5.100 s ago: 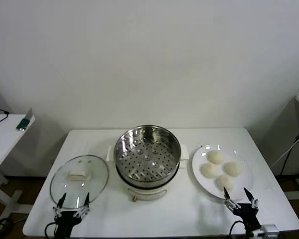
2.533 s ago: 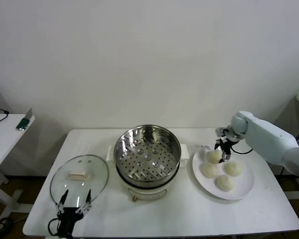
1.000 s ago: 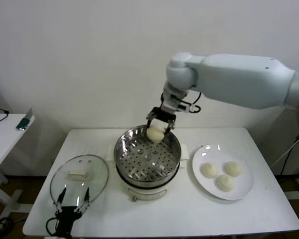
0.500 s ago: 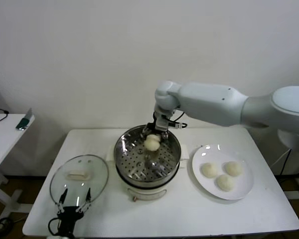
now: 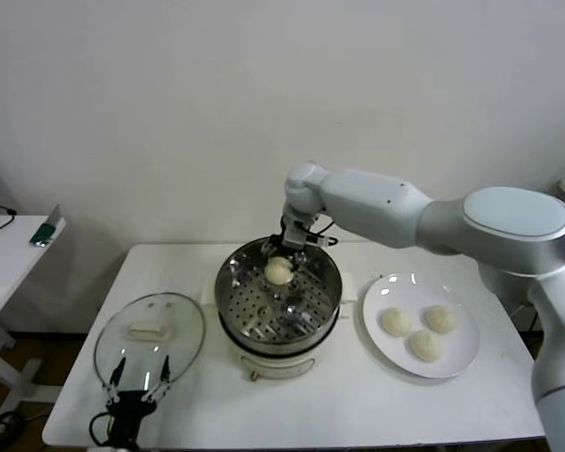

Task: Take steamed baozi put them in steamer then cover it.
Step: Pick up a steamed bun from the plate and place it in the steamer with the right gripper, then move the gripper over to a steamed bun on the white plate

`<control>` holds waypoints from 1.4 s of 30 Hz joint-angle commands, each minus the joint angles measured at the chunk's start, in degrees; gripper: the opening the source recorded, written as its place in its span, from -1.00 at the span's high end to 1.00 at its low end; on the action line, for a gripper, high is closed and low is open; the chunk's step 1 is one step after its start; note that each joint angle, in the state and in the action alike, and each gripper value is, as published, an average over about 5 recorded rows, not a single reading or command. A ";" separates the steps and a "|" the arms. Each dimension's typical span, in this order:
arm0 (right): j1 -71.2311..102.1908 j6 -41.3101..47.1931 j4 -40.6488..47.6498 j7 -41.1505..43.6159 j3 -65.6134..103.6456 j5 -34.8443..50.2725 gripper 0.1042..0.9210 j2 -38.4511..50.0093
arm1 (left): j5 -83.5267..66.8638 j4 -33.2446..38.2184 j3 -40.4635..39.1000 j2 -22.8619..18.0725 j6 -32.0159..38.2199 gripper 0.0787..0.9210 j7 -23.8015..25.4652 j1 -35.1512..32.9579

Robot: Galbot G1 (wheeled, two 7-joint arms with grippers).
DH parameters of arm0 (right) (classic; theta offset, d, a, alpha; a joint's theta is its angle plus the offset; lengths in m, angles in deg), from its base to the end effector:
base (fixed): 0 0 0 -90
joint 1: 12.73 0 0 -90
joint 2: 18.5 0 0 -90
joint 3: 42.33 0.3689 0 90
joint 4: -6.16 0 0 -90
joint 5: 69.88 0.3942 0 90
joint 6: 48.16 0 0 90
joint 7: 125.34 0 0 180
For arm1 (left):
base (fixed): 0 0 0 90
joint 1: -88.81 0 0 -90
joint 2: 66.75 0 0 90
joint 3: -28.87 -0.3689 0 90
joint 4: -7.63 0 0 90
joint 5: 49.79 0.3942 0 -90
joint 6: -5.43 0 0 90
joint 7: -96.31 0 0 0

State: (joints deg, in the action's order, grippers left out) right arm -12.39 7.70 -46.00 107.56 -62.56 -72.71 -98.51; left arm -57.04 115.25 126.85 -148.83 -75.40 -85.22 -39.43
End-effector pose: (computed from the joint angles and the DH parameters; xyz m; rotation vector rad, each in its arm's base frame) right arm 0.6515 0.1817 -0.1115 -2.0748 0.5140 -2.2572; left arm 0.1437 0.0860 -0.4188 0.1504 -2.9526 -0.1056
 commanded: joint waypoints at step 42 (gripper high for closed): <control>2.91 50.50 -21.76 -5.23 -12.26 30.85 -0.76 35.91 | 0.77 -1.55 0.10 0.51 0.71 -0.77 0.39 0.17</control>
State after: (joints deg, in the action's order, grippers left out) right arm -17.13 53.47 -67.23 104.64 -78.66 -41.12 -63.17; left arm -56.26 113.77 126.96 -148.38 -74.68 -84.83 -39.25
